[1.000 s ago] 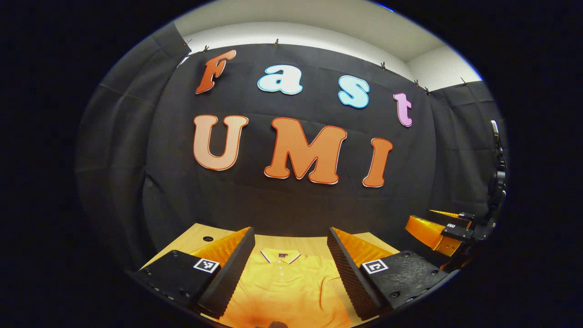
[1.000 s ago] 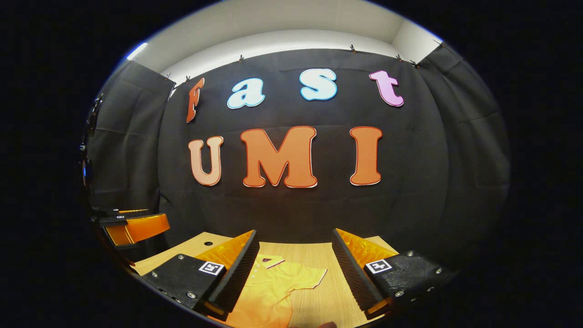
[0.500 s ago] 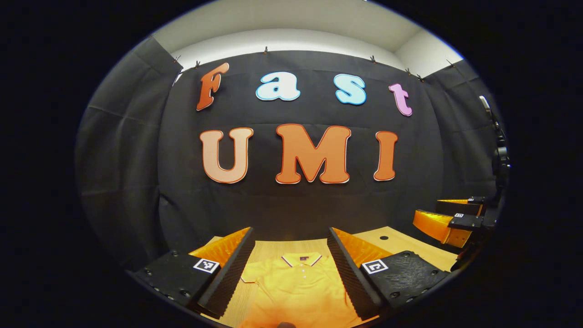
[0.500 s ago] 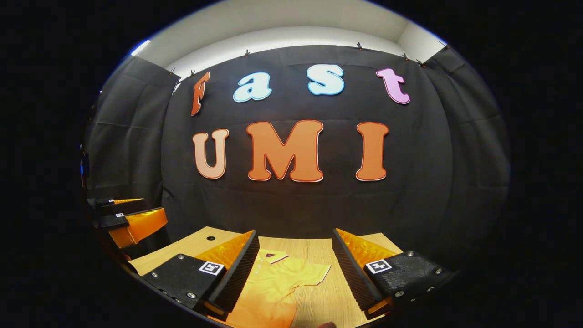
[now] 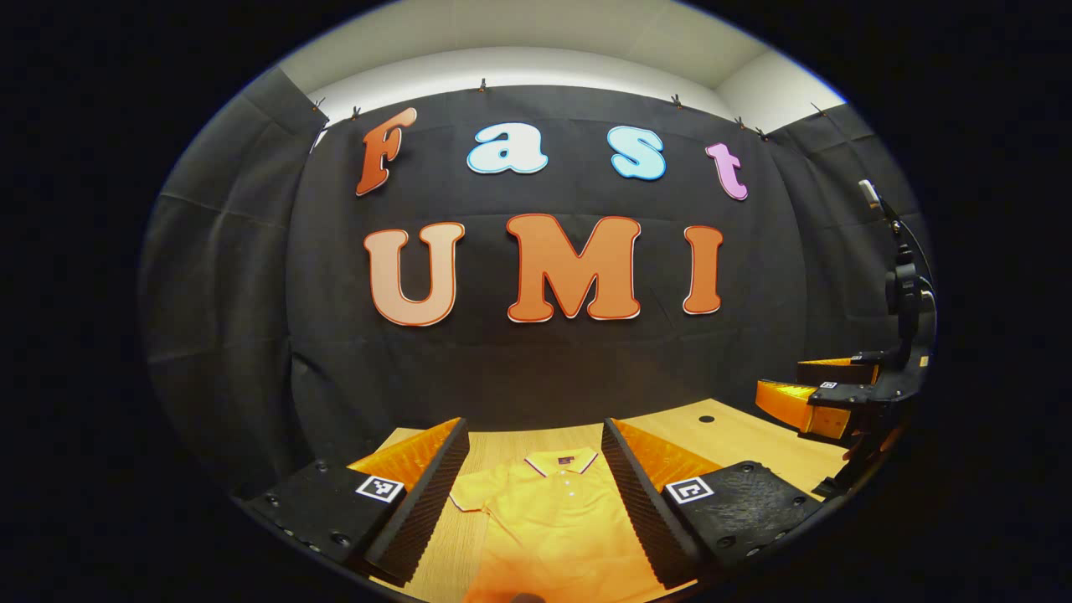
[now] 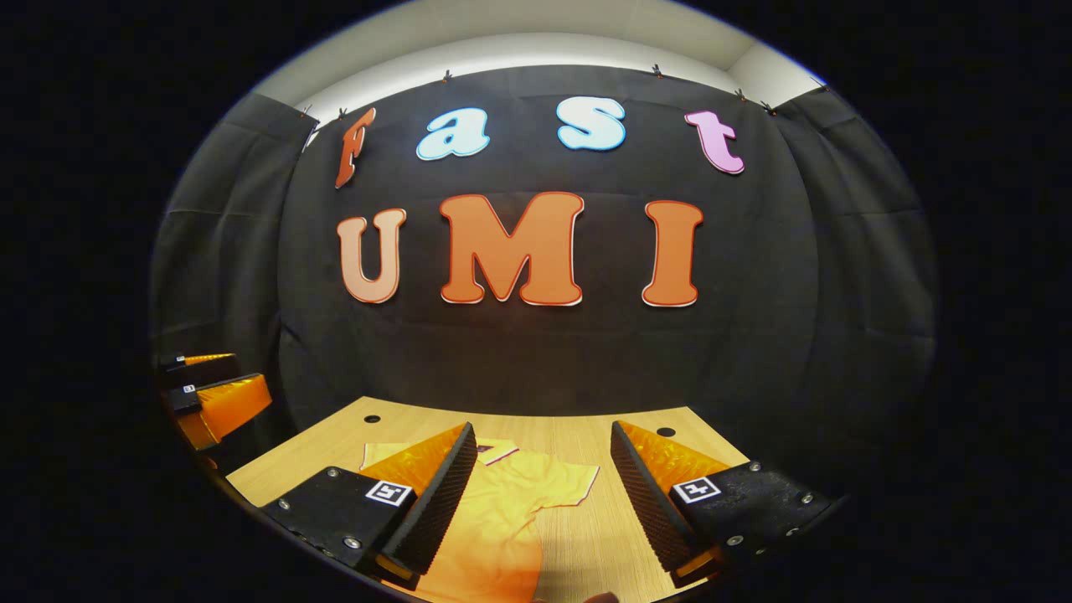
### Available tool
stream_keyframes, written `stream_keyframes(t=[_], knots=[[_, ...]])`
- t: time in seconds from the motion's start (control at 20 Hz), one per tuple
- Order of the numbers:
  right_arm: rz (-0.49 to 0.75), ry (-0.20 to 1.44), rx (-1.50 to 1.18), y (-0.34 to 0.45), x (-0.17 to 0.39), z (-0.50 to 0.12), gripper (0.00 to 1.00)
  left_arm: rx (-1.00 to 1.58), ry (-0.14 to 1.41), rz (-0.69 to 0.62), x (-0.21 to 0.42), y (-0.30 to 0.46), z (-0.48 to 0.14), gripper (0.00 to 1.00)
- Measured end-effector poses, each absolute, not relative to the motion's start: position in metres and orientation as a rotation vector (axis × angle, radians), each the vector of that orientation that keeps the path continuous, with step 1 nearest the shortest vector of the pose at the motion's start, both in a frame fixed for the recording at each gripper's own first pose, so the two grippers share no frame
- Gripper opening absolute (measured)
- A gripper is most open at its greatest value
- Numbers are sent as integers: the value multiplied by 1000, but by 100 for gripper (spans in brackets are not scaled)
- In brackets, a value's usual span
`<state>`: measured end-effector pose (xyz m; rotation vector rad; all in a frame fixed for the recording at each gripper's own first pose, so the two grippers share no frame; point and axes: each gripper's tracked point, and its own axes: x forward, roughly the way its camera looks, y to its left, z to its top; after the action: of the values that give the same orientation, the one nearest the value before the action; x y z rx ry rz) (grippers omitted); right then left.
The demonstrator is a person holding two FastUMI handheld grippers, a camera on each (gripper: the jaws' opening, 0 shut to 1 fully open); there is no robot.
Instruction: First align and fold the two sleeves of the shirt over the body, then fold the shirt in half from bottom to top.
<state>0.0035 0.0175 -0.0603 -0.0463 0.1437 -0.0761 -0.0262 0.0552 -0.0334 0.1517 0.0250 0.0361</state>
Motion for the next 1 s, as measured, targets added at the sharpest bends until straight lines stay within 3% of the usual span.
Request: stream_keyframes(t=[1.0], knots=[[4, 424, 44, -18, 125, -165, 97, 227, 55, 278, 7, 81, -39, 98]])
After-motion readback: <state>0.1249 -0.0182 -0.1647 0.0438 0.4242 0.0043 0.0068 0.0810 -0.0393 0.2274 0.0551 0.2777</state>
